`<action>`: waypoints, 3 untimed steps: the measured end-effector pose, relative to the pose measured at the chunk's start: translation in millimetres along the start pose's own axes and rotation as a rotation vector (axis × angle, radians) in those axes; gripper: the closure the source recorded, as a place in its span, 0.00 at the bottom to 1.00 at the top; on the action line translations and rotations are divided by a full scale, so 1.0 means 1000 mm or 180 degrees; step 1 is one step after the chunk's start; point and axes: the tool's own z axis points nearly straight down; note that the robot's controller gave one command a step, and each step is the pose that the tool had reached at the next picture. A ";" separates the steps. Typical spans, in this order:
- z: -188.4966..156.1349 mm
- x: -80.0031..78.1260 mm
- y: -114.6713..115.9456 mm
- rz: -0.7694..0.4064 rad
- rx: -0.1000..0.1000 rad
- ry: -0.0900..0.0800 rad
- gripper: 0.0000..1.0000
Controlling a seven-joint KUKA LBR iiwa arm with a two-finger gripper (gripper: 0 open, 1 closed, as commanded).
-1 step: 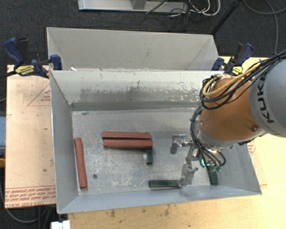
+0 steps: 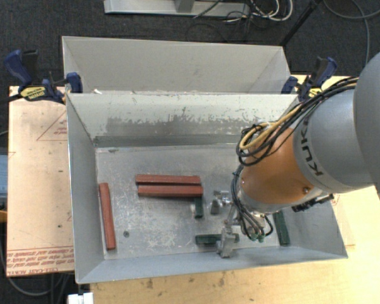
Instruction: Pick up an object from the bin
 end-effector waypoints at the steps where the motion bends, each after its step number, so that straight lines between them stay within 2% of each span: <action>1: -0.004 -0.002 -0.001 -0.0004 0.0002 -0.0014 1.00; 2: -0.125 -0.037 0.003 -0.0105 0.0001 -0.0030 1.00; 3: -0.182 -0.057 -0.004 -0.0006 0.0003 -0.0029 1.00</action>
Offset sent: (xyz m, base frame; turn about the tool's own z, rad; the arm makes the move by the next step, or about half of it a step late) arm 0.0000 0.0000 0.0000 0.0000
